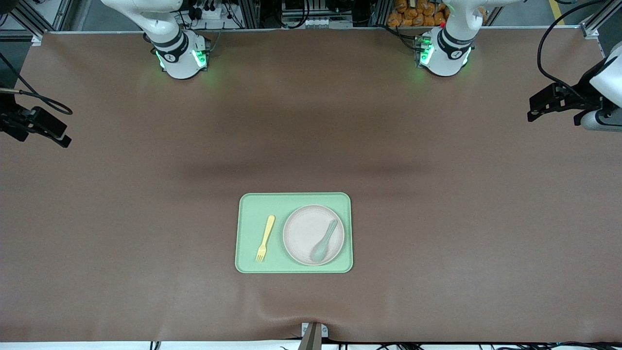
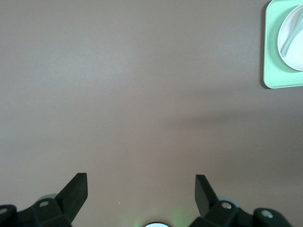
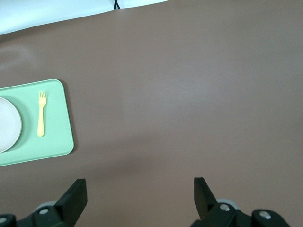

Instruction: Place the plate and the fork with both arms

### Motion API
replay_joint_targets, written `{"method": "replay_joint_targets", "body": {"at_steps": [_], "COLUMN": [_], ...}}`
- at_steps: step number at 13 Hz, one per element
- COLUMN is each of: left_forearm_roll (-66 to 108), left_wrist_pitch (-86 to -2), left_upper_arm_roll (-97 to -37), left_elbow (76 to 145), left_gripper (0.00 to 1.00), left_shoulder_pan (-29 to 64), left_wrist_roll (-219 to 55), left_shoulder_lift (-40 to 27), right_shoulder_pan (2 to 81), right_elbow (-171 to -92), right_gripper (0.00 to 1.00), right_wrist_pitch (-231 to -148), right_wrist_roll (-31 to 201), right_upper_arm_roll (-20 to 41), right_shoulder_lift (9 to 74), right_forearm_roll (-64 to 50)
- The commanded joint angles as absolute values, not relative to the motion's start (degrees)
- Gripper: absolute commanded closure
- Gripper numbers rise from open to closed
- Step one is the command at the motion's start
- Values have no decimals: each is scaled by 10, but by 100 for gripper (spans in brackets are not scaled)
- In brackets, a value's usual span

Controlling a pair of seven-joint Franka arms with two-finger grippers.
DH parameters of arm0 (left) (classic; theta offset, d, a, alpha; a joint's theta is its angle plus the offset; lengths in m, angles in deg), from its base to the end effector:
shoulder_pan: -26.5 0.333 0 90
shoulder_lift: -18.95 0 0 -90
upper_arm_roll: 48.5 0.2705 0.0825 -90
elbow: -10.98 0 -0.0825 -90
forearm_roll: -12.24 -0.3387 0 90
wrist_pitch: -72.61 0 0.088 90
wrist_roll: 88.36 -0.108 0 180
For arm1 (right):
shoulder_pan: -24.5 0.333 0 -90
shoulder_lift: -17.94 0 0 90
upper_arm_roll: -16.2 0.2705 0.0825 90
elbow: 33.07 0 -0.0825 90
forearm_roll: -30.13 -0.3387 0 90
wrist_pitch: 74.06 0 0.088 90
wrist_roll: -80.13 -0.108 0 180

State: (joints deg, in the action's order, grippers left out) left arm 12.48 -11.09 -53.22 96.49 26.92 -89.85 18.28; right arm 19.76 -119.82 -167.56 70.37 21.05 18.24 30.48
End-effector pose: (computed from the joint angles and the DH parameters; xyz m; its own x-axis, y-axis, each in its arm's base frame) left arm 0.4999 -0.0378 0.5957 0.9939 -0.1013 -0.0431 -0.1011 -0.9949 0.0063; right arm 0.5175 0.0002 0.6055 0.9796 -0.1673 0.1117 -0.1669 -0.9859 -0.0135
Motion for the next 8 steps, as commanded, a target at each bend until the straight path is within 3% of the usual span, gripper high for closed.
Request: {"method": "replay_joint_targets", "body": {"at_steps": [1,8], "left_forearm_roll": [129,130], "left_wrist_pitch": [-107,-107], "left_upper_arm_roll": [-532,-532], "left_elbow": [959,959], "left_gripper": [0,0], "left_shoulder_pan": [270,270], "left_wrist_roll": [-908,-908], "left_shoulder_lift": [182,182], "right_shoulder_pan": [190,190], "right_elbow": [-1197,-1197], "right_gripper": [0,0], "right_wrist_pitch": [-1671,-1668], "right_wrist_roll": [710,710], "right_upper_arm_roll": [219,219], "right_shoulder_lift": [177,177], "right_forearm_roll": [308,308]}}
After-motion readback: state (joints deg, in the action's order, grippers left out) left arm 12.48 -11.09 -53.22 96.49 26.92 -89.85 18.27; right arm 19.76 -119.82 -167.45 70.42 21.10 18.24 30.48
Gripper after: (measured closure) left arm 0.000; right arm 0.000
